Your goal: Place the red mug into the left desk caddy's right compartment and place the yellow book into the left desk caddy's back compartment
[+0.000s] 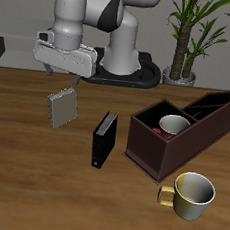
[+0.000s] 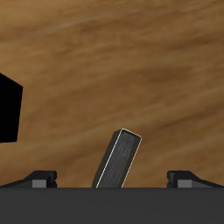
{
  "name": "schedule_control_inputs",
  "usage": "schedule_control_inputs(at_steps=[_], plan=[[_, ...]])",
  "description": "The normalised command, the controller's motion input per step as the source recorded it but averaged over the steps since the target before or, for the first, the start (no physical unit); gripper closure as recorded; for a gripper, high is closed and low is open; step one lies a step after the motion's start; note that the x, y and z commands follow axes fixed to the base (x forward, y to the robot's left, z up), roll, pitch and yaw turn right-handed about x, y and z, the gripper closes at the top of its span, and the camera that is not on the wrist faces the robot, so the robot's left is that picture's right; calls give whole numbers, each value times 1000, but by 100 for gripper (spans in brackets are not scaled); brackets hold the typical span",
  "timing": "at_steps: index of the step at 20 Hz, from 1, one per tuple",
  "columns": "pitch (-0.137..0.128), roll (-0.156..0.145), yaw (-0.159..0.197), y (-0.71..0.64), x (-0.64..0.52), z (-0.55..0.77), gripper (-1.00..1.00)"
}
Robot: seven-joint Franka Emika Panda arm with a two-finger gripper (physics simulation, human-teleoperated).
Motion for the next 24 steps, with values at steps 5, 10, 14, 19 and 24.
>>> schedule_control_inputs(at_steps=[5, 10, 14, 19, 24], plan=[[19, -27, -36, -50, 28, -207, -100], [14, -3, -38, 20, -27, -167, -100], [28, -12, -12, -31, -43, -203, -100], [25, 6, -2, -11, -13, -231, -100], [44, -18, -22, -18, 27, -260, -100]])
